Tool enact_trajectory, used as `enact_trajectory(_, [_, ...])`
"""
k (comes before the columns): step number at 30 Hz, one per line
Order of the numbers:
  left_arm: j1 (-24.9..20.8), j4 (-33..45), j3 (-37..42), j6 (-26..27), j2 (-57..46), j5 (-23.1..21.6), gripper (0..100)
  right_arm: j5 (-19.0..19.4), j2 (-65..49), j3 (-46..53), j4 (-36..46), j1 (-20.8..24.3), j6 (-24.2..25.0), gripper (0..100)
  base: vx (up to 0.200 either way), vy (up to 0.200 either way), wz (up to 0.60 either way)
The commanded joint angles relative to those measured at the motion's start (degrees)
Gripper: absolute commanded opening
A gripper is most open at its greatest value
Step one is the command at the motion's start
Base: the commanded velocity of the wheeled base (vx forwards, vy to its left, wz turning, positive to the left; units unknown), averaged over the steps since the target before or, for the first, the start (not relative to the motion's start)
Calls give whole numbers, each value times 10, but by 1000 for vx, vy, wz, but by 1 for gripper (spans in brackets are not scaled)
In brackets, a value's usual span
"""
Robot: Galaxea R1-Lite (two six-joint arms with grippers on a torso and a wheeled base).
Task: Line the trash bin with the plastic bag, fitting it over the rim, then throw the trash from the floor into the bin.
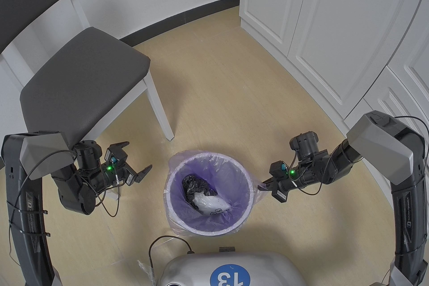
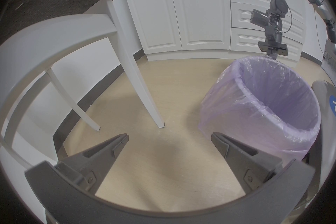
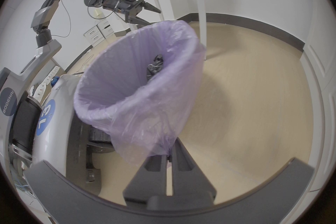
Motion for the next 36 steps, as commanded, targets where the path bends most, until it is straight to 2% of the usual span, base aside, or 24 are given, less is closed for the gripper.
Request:
enact_trajectory(1, [0, 1, -3, -1, 5, 1, 100, 0, 47, -87, 40, -20, 4, 0, 0, 0, 0])
enact_trajectory(7, [0, 1, -1, -1, 3, 3, 100, 0, 109, -193, 82, -23, 11, 0, 0, 0, 0])
enact_trajectory(13, [-4, 0, 7, -1, 1, 3, 100, 2, 148, -257, 109, -17, 14, 0, 0, 0, 0])
enact_trajectory(16, [-9, 0, 9, -1, 1, 3, 100, 26, 168, -287, 118, -11, 18, 0, 0, 0, 0])
enact_trajectory(22, [-18, -8, 18, -5, 4, 3, 100, 47, 203, -355, 149, 2, 25, 0, 0, 0, 0])
enact_trajectory(23, [-19, -16, 21, -5, 6, 4, 100, 61, 215, -381, 163, 5, 27, 0, 0, 0, 0])
enact_trajectory(30, [-18, -20, 25, -5, 6, 4, 100, 63, 225, -388, 169, 8, 28, 0, 0, 0, 0])
enact_trajectory(31, [-18, -19, 26, -5, 6, 4, 100, 63, 225, -388, 169, 7, 27, 100, 0, 0, 0])
enact_trajectory(36, [-22, -20, 32, -4, 10, 7, 100, 64, 220, -388, 170, -1, 27, 100, 0, 0, 0])
